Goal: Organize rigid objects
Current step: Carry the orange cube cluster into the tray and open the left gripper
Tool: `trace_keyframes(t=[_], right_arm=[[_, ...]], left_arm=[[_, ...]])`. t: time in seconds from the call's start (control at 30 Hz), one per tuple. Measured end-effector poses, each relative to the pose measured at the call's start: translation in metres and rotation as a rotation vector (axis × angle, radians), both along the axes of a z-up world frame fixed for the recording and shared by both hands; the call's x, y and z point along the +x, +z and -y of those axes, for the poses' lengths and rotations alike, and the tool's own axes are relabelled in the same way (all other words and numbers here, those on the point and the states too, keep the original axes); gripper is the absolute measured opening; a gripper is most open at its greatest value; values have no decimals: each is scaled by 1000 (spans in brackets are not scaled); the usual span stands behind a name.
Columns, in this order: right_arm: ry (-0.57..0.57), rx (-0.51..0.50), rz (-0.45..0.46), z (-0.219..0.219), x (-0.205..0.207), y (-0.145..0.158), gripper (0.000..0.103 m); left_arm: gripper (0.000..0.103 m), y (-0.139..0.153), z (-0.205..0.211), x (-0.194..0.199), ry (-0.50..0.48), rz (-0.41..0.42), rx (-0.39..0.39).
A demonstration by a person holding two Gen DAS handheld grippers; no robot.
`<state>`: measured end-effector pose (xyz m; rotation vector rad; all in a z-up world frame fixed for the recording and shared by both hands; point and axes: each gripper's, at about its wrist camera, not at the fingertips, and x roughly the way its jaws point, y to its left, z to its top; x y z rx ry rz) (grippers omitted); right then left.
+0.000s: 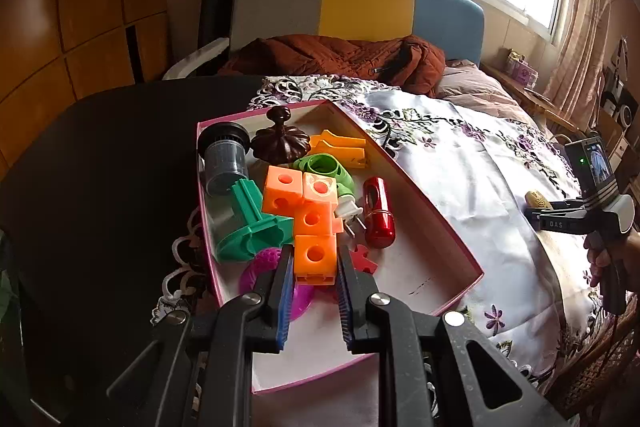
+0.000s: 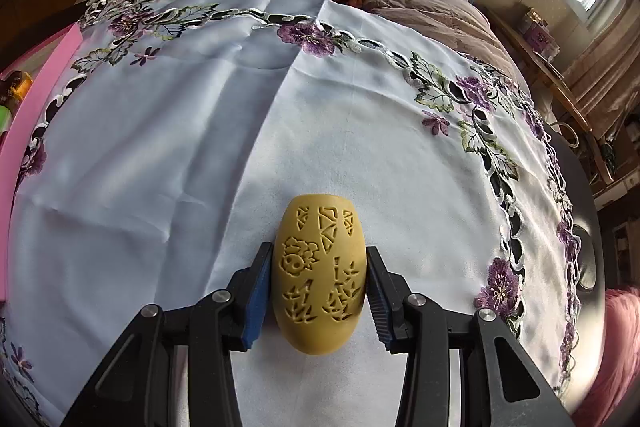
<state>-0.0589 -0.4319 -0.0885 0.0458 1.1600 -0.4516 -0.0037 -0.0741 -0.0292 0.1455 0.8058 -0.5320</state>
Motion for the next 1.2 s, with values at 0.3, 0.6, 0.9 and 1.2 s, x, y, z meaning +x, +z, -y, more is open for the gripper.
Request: trace_keyframes(t=[0.3, 0.6, 0.9, 1.2], right_arm=[[14, -17, -6, -2, 0, 0, 44], [26, -35, -14, -5, 0, 1, 44], [25, -34, -14, -6, -1, 1, 44], [23, -35, -15, -6, -1, 1, 44]], left_arm=[[18, -1, -12, 1, 4, -16, 0], [18, 3, -35, -4, -45, -21, -37], [18, 4, 5, -10, -306, 8, -22], [19, -32, 47, -10, -494, -55, 127]])
